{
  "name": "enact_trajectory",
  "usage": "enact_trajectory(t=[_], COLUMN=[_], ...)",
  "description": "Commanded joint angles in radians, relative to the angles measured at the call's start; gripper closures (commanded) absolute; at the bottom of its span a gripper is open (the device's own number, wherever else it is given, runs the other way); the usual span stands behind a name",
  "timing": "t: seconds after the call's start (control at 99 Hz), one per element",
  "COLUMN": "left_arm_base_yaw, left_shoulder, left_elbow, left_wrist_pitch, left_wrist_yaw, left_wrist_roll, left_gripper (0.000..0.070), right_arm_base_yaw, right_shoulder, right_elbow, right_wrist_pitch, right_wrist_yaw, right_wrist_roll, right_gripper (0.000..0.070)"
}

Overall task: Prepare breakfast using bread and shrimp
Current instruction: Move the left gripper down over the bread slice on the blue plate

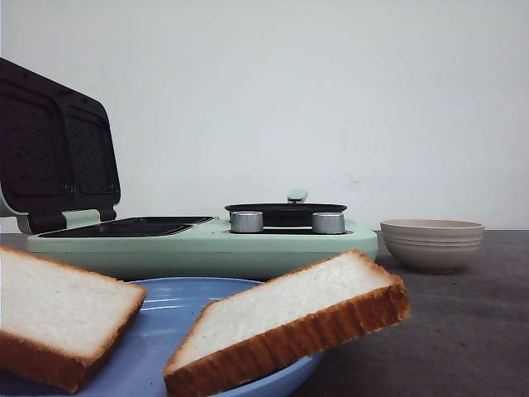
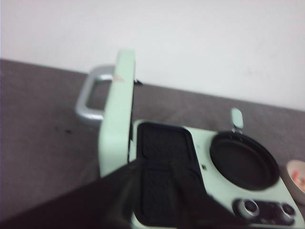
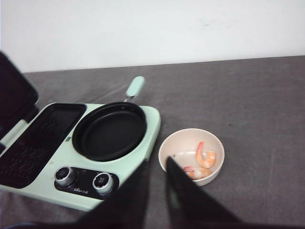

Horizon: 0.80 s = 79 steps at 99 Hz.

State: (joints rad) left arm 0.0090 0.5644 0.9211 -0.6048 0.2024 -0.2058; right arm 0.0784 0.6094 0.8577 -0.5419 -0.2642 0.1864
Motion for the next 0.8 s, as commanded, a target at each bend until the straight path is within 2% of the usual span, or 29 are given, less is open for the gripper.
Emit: enact_trajectory(t=[0.0, 0.04, 0.081, 0.343, 0.424, 0.616, 0.788], left_arm_base_yaw=[0.0, 0.0, 0.0, 0.0, 0.0, 0.0, -0.001], left_shoulder=[0.004, 0.004, 0.004, 0.006, 0.015, 0.093, 0.225], left_elbow=[0.015, 0.015, 0.015, 0.015, 0.015, 0.015, 0.015], left_wrist_pitch=[0.011, 0.011, 0.011, -0.03, -0.067, -0.229, -0.406], left_wrist_yaw=[0.023, 0.033, 0.037, 0.074, 0.109, 0.206, 0.317], left_wrist_roll=[0.015, 0.015, 0.015, 0.014, 0.014, 0.017, 0.089], left_gripper=[0.0339, 0.0301, 0.0298, 0.0299, 0.0299, 0.0299, 0.0299], right_arm_base_yaw=[0.003, 0.003, 0.003, 0.003, 0.003, 0.003, 0.003], right_shoulder=[0.003, 0.003, 0.003, 0.003, 0.003, 0.003, 0.003], right_elbow=[0.02, 0.02, 0.02, 0.02, 0.02, 0.02, 0.02], right_wrist_pitch=[0.011, 0.012, 0.011, 0.014, 0.013, 0.013, 0.013], right_wrist_yaw=[-0.006, -0.005, -0.005, -0.005, -0.01, -0.009, -0.009], right_wrist_roll=[-0.023, -0.023, -0.023, -0.022, -0.022, -0.023, -0.023], right_gripper=[0.0442, 0.0363, 0.0328, 0.0329, 0.0329, 0.0329, 0.0329])
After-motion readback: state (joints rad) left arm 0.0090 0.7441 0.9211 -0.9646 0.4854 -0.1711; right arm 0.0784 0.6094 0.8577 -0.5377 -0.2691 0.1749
